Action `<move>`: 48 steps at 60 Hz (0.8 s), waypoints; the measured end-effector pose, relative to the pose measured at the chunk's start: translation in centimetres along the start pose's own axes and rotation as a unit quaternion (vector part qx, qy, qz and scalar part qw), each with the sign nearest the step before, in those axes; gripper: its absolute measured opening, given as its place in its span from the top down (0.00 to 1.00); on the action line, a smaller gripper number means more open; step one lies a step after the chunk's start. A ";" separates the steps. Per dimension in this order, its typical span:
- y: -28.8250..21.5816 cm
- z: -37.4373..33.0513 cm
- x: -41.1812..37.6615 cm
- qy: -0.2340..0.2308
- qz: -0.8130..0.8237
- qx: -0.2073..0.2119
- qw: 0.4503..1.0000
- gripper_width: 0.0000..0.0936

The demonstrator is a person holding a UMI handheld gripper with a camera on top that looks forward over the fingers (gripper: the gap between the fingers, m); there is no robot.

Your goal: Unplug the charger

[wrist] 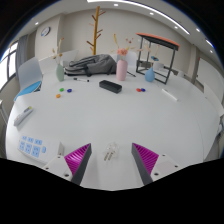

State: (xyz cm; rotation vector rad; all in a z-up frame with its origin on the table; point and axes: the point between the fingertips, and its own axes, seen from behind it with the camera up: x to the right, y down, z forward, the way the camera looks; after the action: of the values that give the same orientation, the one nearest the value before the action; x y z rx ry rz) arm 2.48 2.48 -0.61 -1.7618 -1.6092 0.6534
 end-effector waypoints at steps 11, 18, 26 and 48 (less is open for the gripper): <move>0.2 -11.8 1.2 -0.006 0.013 -0.030 0.999 0.09; 0.4 -22.1 1.9 -0.014 0.013 -0.037 0.999 0.09; 0.5 -32.2 2.7 -0.010 0.010 -0.016 1.000 0.09; 1.7 -38.4 3.3 -0.002 0.004 0.002 1.000 0.09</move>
State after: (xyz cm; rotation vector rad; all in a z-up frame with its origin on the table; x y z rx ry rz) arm 32.42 0.56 23.70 -1.7655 -1.6025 0.6640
